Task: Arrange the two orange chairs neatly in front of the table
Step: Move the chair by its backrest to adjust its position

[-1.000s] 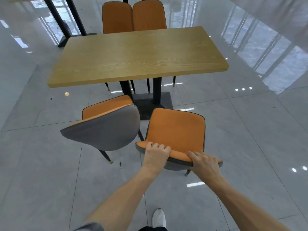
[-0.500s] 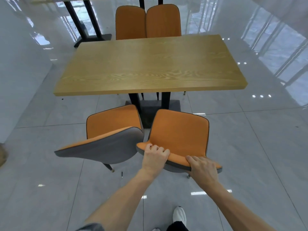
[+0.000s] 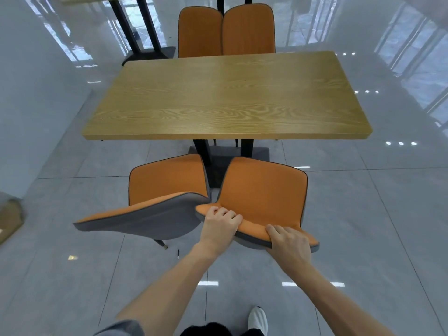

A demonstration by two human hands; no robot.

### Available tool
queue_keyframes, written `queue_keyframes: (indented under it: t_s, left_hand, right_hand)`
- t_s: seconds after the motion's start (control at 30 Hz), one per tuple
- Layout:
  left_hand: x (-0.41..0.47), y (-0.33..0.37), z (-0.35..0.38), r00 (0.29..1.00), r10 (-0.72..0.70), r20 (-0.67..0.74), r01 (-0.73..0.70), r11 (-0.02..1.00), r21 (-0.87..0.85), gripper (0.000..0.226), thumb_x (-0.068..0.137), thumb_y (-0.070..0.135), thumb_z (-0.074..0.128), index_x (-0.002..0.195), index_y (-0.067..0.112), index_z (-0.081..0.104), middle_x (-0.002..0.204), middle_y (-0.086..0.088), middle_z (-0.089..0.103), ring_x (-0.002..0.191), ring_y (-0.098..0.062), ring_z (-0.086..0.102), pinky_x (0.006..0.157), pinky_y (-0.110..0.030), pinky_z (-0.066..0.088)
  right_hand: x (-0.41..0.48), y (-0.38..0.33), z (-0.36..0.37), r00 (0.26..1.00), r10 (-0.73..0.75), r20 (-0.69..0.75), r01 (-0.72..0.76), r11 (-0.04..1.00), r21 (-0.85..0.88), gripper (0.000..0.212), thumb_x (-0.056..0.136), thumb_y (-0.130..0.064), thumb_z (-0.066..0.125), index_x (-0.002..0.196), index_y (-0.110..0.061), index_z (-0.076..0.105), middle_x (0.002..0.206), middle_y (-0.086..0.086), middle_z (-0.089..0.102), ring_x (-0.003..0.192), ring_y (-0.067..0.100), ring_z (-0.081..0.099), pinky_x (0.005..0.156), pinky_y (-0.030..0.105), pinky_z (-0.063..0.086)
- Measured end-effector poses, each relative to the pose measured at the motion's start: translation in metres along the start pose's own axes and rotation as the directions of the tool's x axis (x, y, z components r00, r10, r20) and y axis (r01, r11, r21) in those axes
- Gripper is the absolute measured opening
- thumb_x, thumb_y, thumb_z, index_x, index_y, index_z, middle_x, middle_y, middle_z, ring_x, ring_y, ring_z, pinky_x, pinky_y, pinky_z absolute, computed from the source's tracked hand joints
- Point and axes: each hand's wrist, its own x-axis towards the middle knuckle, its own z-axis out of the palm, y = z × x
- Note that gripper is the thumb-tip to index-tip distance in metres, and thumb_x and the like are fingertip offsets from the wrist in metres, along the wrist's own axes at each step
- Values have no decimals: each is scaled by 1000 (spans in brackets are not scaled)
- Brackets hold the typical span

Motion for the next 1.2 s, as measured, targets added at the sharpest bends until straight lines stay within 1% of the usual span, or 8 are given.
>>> queue_keyframes:
  t_s: [0.17,0.27,0.37,0.43,0.53,0.8,1.03,1.2]
  left_hand:
    - [1,-2,-7,995,56,84,-55,998,-23,41,71,35,77,109,24,63,105,0,70,101,-24,62,92,-42,43]
    - [0,-11,-16,981,105,163,-101,994,-34,71,77,50,69,137,24,41,136,-2,53,128,-26,43,108,-49,30]
    - [4,-32,-18,976,119,184,-118,993,-19,88,74,61,67,145,26,29,148,-4,40,138,-27,30,112,-53,23]
    - [10,-43,-13,974,136,182,-129,990,-49,84,70,61,71,139,26,40,139,-5,51,130,-28,43,107,-52,33]
    - [15,-48,-3,968,179,174,-162,981,-110,48,67,41,75,110,25,65,100,0,72,90,-23,68,79,-41,55]
    - [7,-34,2,990,139,27,-131,969,-210,10,57,21,67,66,25,68,57,5,67,50,-16,62,50,-28,52]
    - [13,-11,1,1000,-12,2,12,968,-252,30,41,21,83,65,29,68,55,9,65,50,-13,61,54,-25,49]
    - [33,1,-10,1000,-10,-2,9,967,-254,32,38,19,82,63,28,63,55,9,64,51,-12,60,54,-23,48]
  right_hand:
    - [-2,-2,-9,998,30,52,-32,999,35,45,44,-36,89,79,-19,65,62,-3,66,51,19,60,43,24,43]
    - [-6,3,-12,997,30,65,-34,998,53,60,51,-44,85,102,-21,65,89,-1,72,77,23,67,65,35,54]
    - [-11,16,-13,990,65,124,-68,998,19,79,49,-49,85,118,-22,58,109,2,69,98,27,64,80,43,53]
    - [-13,23,-9,981,94,167,-100,995,23,81,48,-48,87,119,-22,58,111,0,69,99,26,65,80,43,54]
    - [-12,28,0,981,91,174,-108,990,92,55,56,-36,85,107,-26,66,97,-6,74,80,18,70,62,35,57]
    - [-13,44,0,998,-1,58,-8,986,167,41,49,-22,90,85,-26,71,81,-9,75,64,16,69,45,26,52]
    - [20,79,0,993,-120,-11,120,980,156,45,40,-18,94,79,-22,72,76,-5,76,65,20,71,48,32,57]
    - [37,106,4,991,-132,-38,136,982,129,52,33,-17,97,80,-21,74,75,-1,76,63,24,71,48,34,58]
